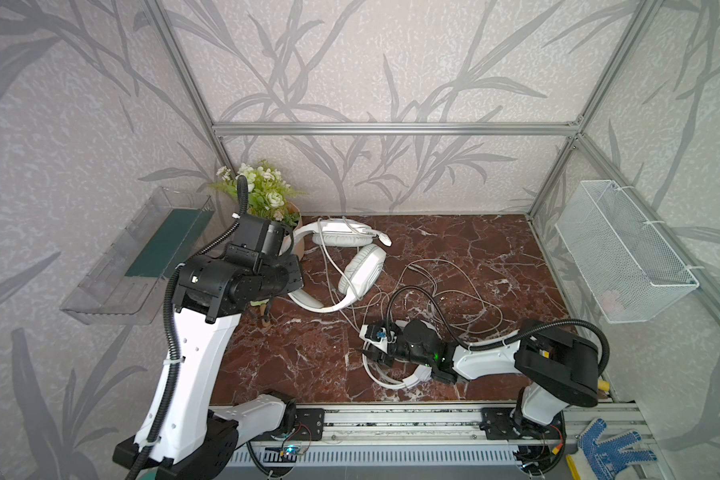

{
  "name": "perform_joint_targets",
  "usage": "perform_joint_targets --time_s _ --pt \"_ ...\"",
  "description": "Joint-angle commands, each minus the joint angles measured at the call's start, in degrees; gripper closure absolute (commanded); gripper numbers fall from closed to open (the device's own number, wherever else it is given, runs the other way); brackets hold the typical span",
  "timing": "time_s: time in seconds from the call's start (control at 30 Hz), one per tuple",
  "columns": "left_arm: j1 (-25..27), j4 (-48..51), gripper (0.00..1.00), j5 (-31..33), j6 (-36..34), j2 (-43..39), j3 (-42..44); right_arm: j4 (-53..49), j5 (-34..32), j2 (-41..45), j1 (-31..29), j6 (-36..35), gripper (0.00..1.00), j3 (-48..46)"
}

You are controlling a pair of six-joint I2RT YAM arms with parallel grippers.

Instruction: Wrap the headphones

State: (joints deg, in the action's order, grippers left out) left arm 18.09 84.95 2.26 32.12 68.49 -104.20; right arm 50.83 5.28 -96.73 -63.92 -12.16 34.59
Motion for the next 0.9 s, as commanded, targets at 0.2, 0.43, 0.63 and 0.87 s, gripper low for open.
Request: perform_joint_targets --time_s 0.2,0.43,0.63,0.87 --pt "0.4 -1.3 1.0 1.1 1.4 -0.7 -3.4 -0.6 -4.1 -3.1 -0.3 0.3 0.61 0.4" --pt "0.3 -1.2 1.0 2.2 1.0 -1.1 -3.9 -3.0 -5.2 -2.6 -0.3 -0.1 0.8 0.7" --pt "0.1 -1.0 1.0 7.2 0.2 0.1 -3.9 -14.3 -5.0 9.4 -1.0 -0.9 1.0 -0.7" --pt "0.1 -2.8 1.0 12.2 -1.5 4.0 -2.2 -37.0 -7.2 28.9 -8.2 -9.7 1.0 3.1"
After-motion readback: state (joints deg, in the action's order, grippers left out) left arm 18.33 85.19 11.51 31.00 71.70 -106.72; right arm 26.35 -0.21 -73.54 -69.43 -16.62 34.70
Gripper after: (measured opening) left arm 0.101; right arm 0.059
